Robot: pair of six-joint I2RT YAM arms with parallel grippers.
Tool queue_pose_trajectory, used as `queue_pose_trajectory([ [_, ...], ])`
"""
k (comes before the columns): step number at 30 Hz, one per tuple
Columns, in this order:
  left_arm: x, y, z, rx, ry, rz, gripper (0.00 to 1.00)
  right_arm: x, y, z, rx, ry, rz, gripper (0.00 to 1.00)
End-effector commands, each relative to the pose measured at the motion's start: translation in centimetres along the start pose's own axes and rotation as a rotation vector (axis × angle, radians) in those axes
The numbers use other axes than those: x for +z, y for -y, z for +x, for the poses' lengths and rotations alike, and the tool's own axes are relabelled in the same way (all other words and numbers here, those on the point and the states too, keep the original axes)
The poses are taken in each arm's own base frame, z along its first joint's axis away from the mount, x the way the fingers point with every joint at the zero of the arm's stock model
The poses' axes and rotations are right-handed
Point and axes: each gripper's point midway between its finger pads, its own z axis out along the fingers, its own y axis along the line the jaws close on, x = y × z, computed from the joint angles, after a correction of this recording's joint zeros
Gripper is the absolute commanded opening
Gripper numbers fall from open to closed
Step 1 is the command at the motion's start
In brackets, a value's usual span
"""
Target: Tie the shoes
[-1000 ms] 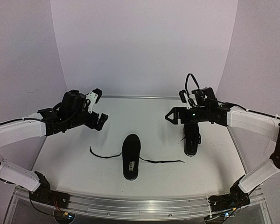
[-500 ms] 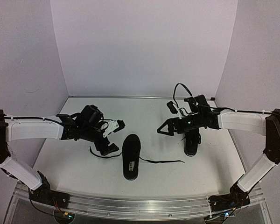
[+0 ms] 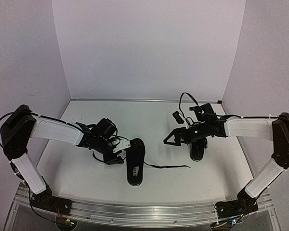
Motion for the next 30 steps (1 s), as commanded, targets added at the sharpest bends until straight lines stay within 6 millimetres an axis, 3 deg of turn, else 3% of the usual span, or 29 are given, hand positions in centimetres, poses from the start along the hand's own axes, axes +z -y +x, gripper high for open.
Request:
queue_pose_trajectory([
  [1, 0.4, -0.3, -1.2, 0.060, 0.007, 0.017, 0.51, -0.5, -0.7, -0.3, -0.029, 0.019, -0.023, 0.98],
  [12, 2.1, -0.5, 0.6, 0.063, -0.074, 0.018, 0.32, -0.1, -0.4, -0.1, -0.019, 0.010, -0.022, 0.98],
  [17, 2.1, -0.6, 0.6, 0.065, -0.070, 0.012, 0.25, 0.0, -0.4, -0.2, -0.012, 0.008, -0.025, 0.98],
  [22, 0.5, -0.7, -1.3, 0.064, 0.013, -0.002, 0.01, 0.1, -0.7, -0.5, -0.009, 0.009, -0.039, 0.98],
  [25, -1.0, -0.9, -3.1, 0.055, 0.100, -0.017, 0.00, 0.3, -0.9, -1.0, -0.004, 0.010, -0.058, 0.97],
  [30, -2.6, -0.8, -5.8, 0.029, 0.231, -0.015, 0.00, 0.8, -1.8, -2.4, 0.022, 0.018, -0.116, 0.84],
])
